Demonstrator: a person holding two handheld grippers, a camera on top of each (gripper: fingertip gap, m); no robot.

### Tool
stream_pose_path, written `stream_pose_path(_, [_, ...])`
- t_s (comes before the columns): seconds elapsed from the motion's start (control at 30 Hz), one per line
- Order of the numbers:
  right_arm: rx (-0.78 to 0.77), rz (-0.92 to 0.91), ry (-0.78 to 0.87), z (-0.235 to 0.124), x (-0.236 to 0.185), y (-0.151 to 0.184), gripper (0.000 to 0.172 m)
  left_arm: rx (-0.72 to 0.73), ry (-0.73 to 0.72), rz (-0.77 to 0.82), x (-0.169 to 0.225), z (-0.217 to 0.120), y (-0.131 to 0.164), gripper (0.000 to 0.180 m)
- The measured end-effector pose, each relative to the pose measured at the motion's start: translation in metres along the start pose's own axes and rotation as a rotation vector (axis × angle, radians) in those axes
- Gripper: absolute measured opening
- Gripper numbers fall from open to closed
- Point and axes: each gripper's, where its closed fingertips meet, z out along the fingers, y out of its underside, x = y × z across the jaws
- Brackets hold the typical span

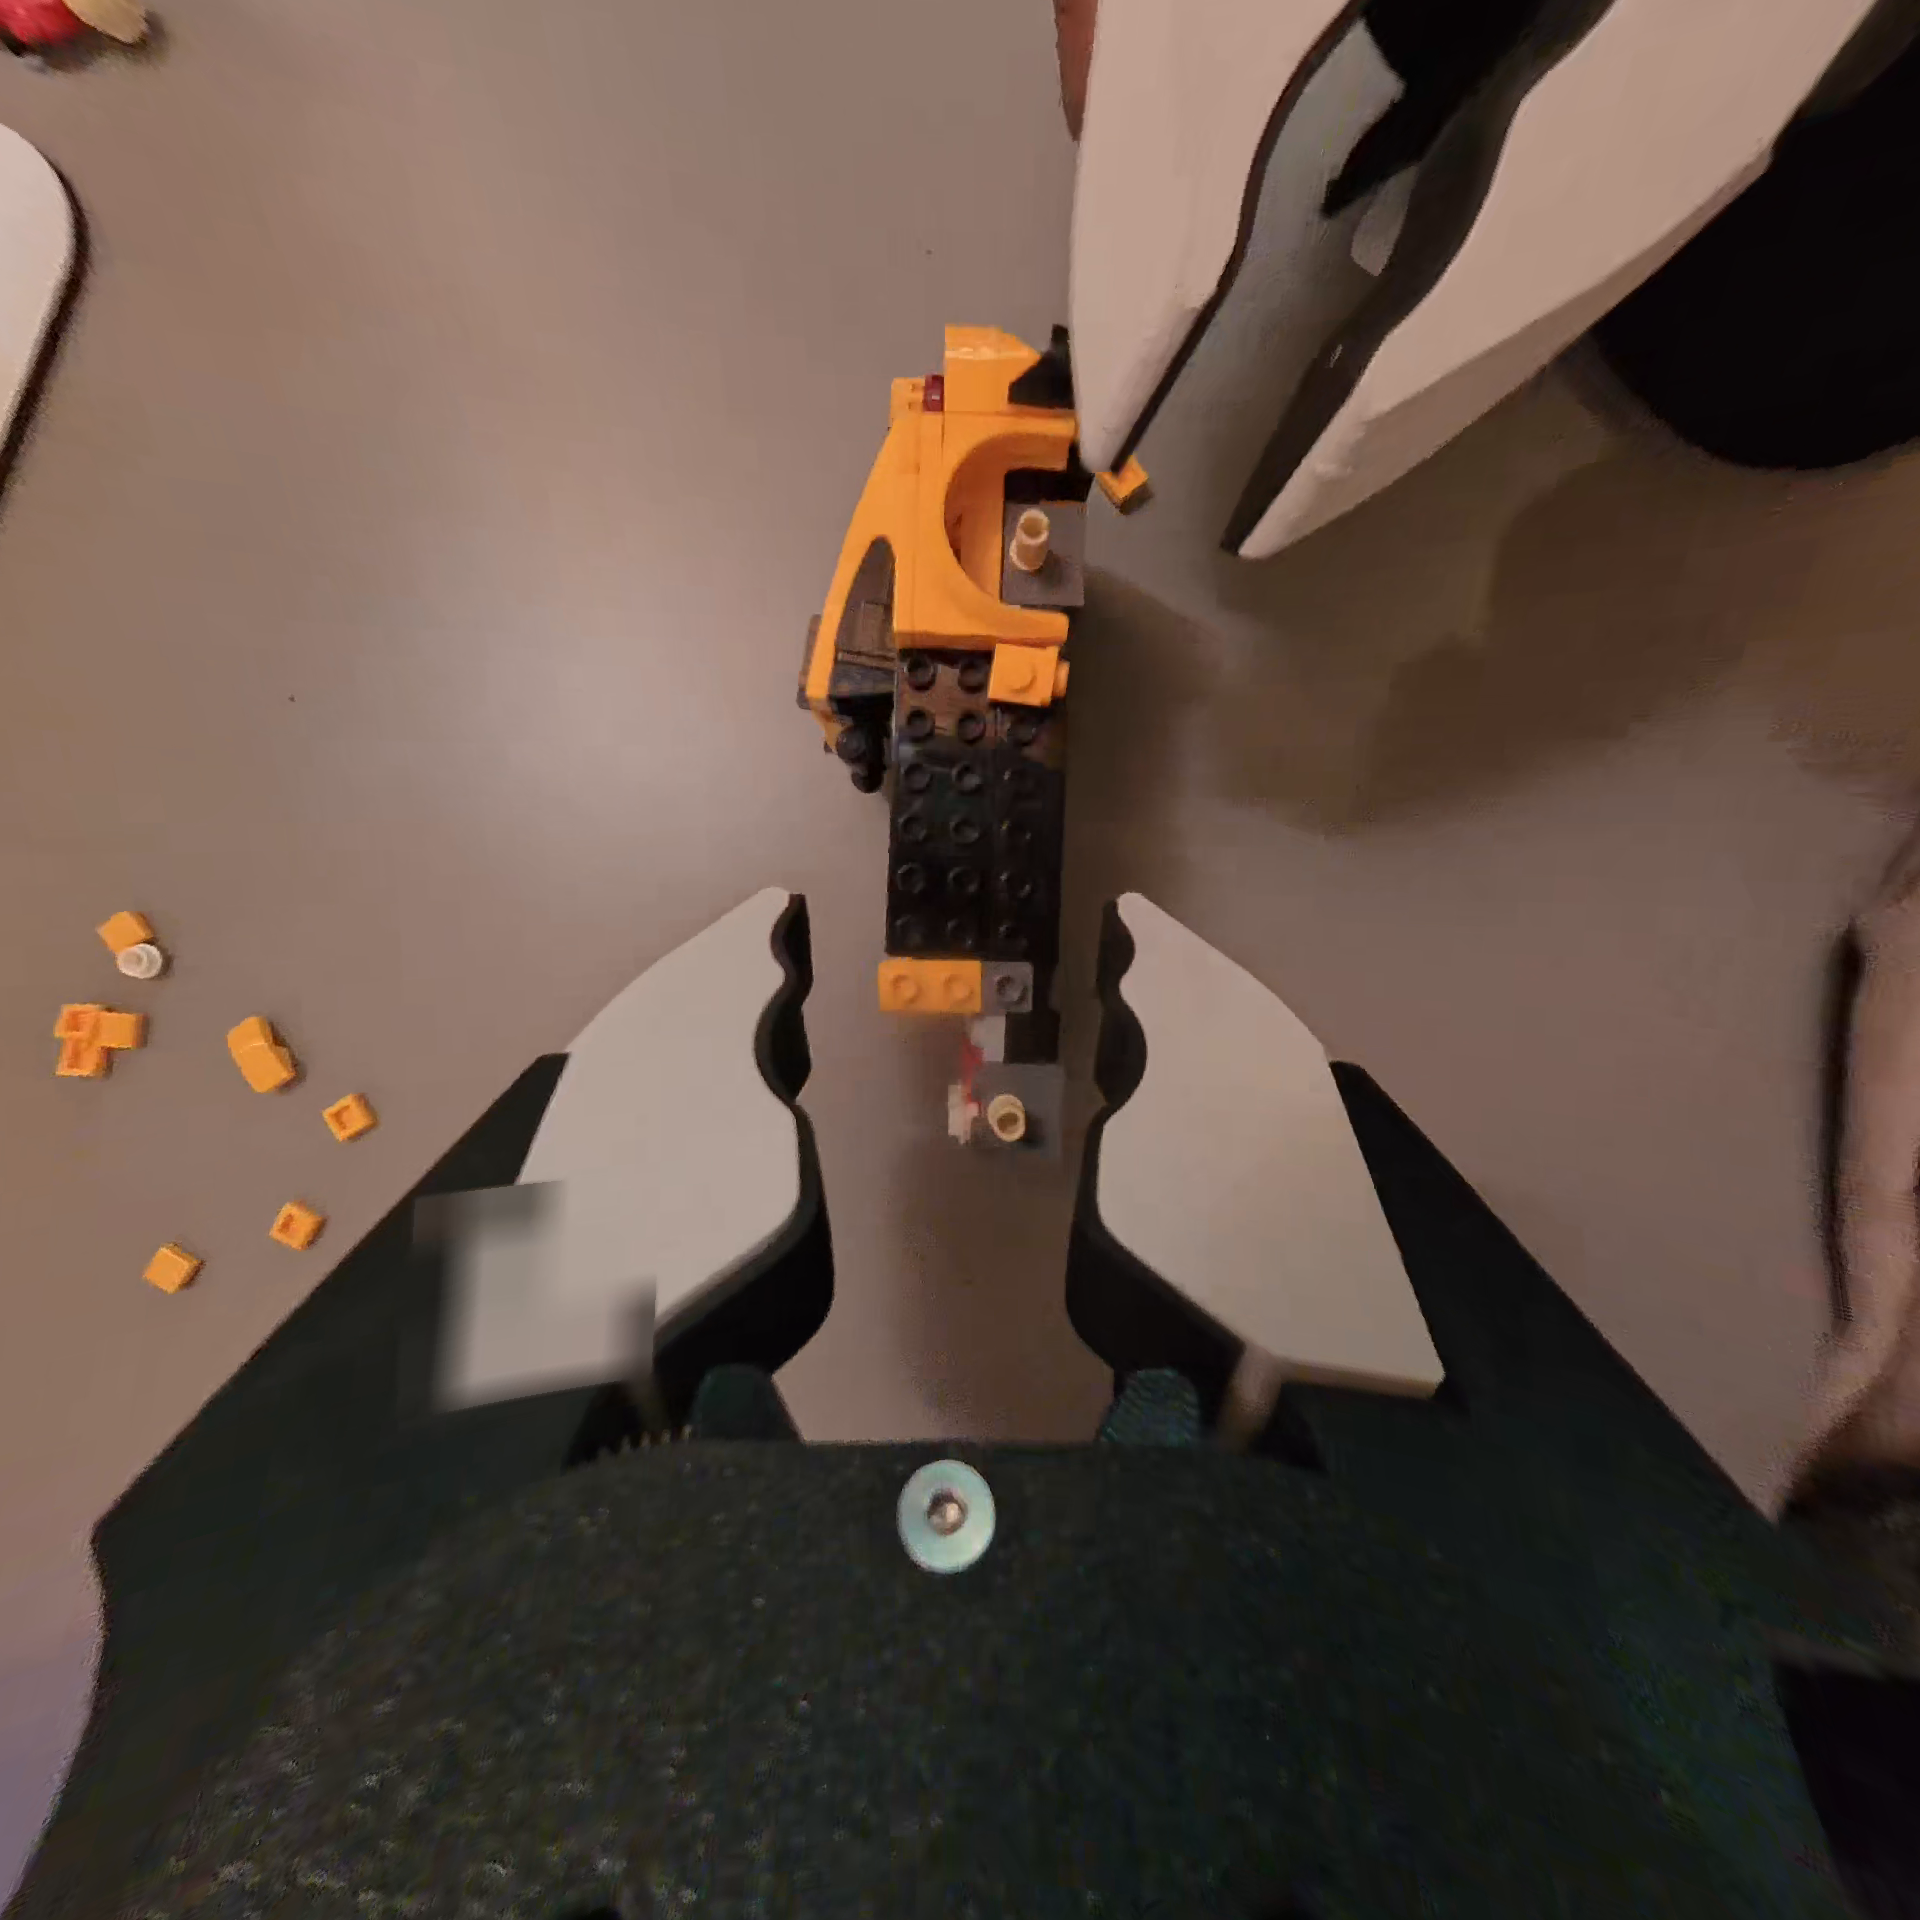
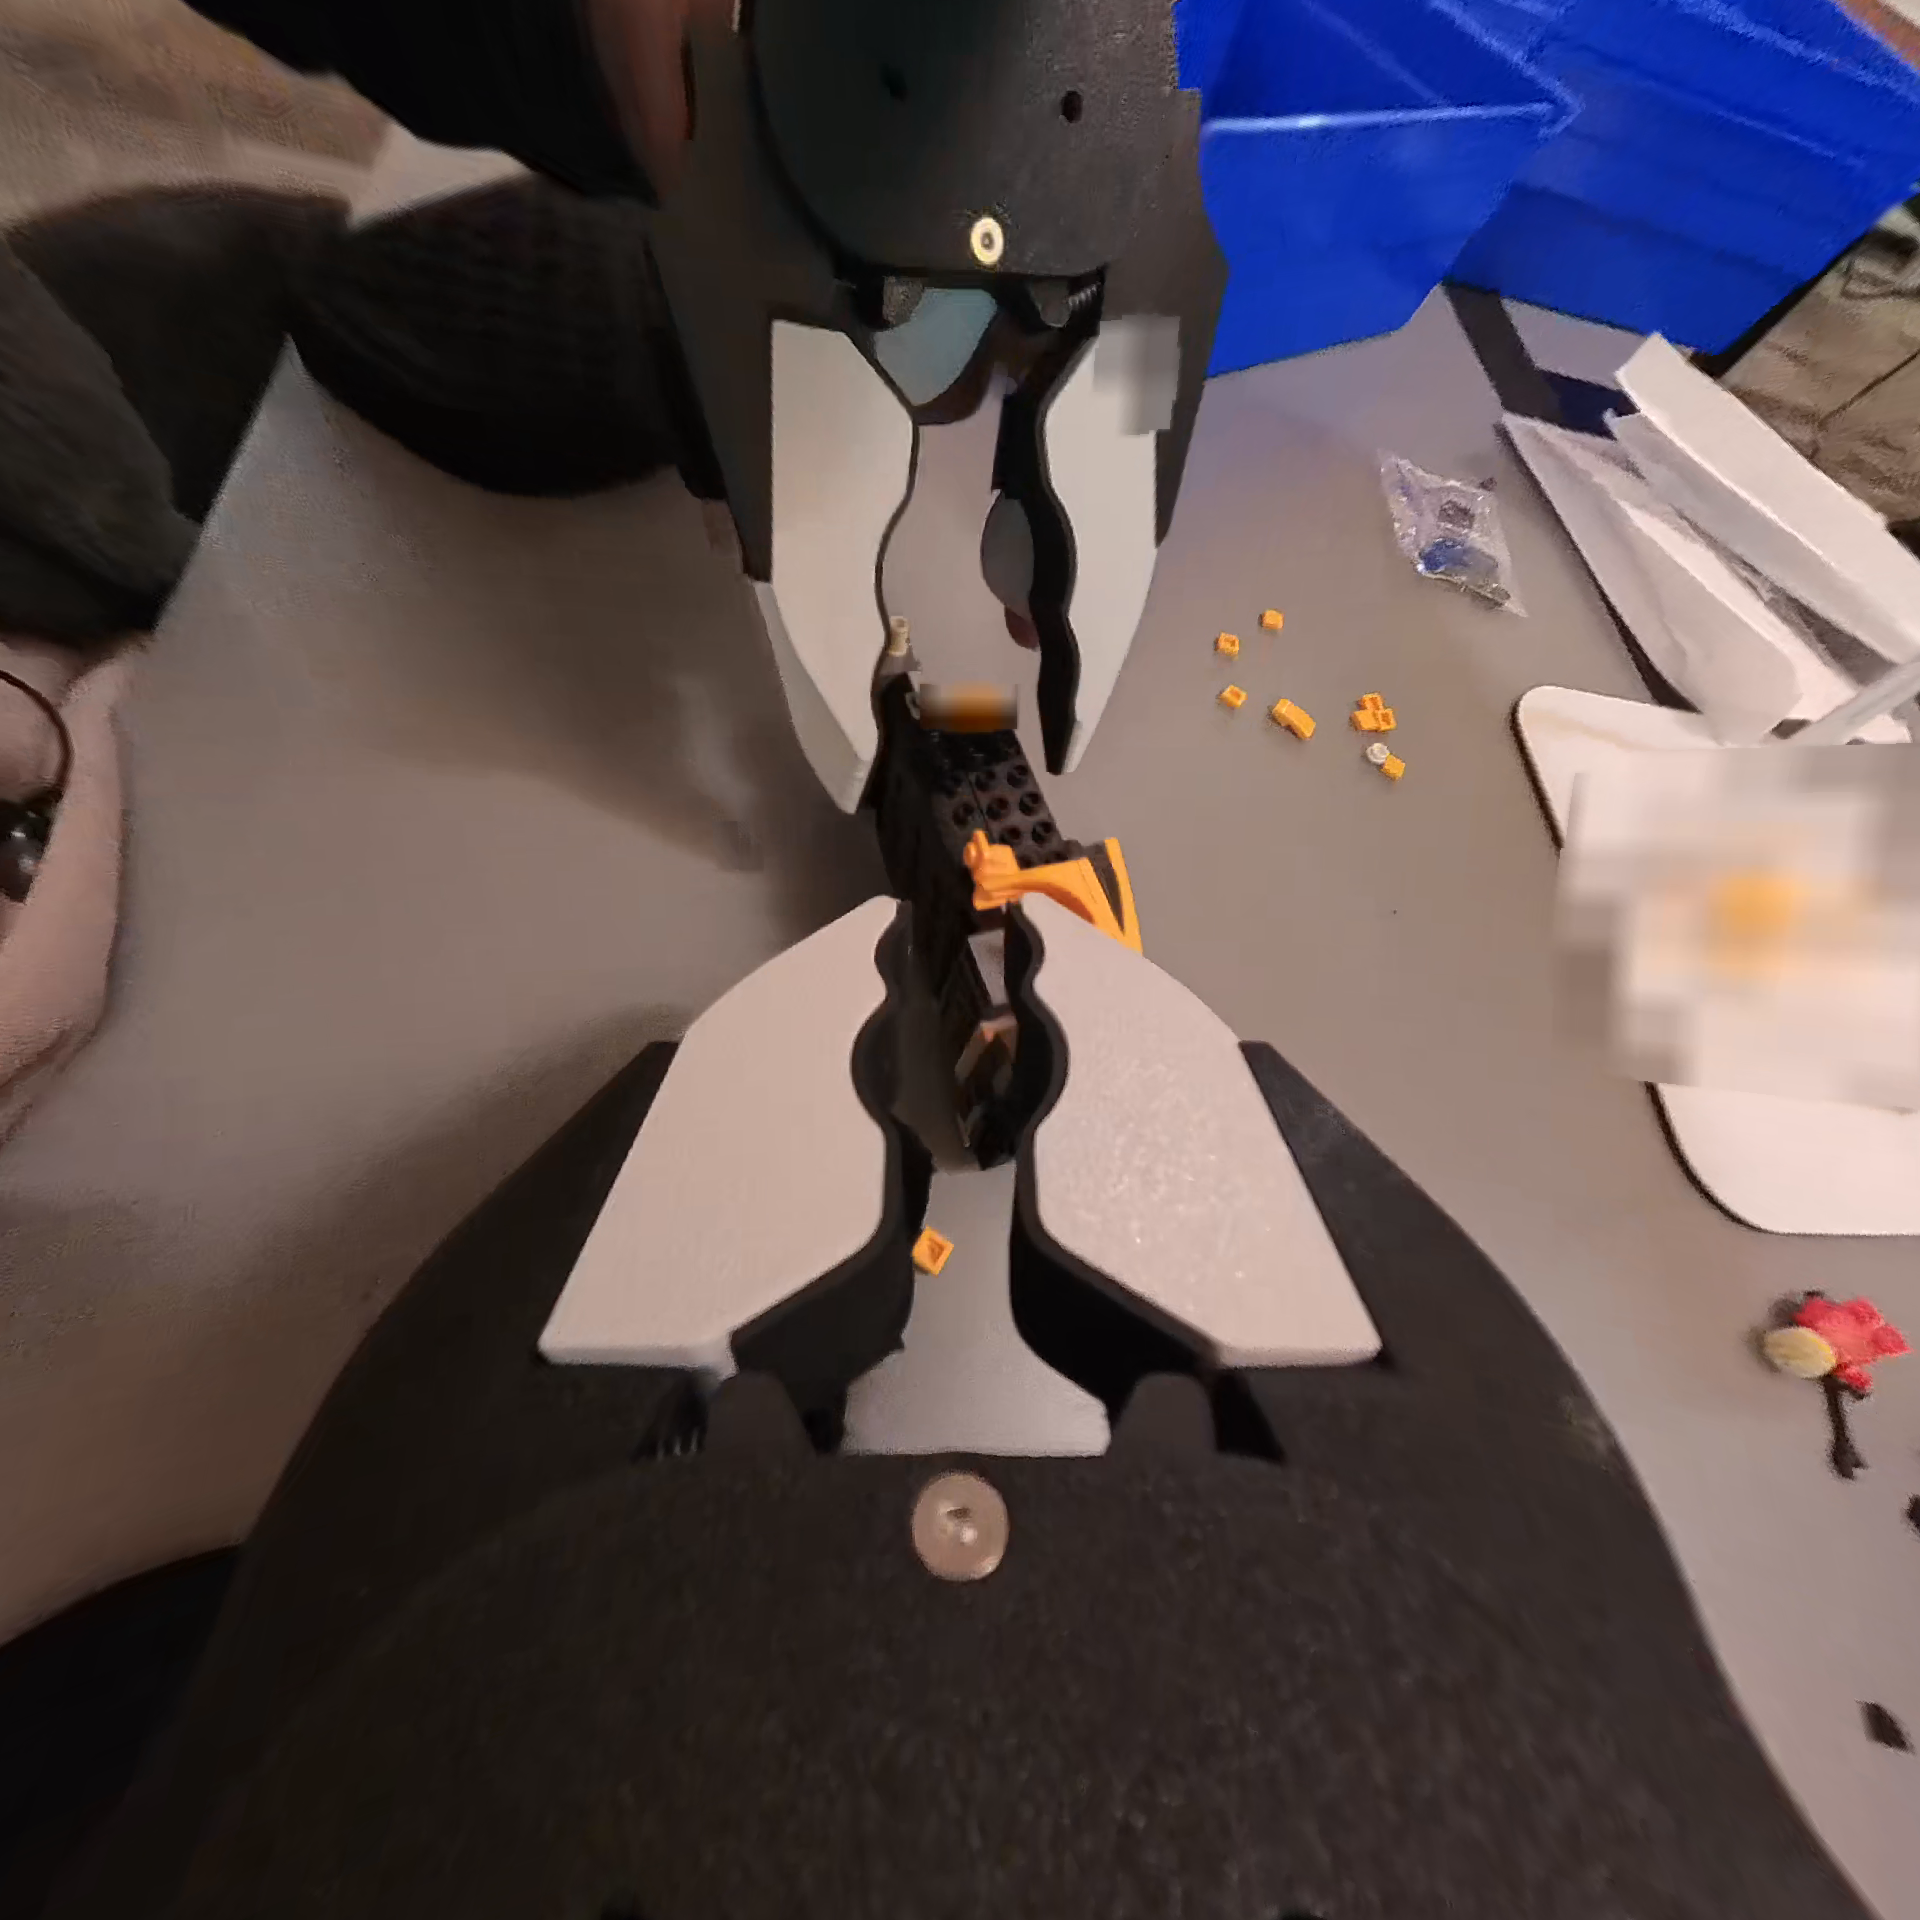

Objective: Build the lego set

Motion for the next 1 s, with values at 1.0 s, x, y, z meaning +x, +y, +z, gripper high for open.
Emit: stream_pose_path(1.0, [-0.658, 0.082, 0.110, -0.017, -0.013, 0.086, 0.013, 0.280, -0.035, -0.050, -0.011, 0.004, -0.006, 0.031])
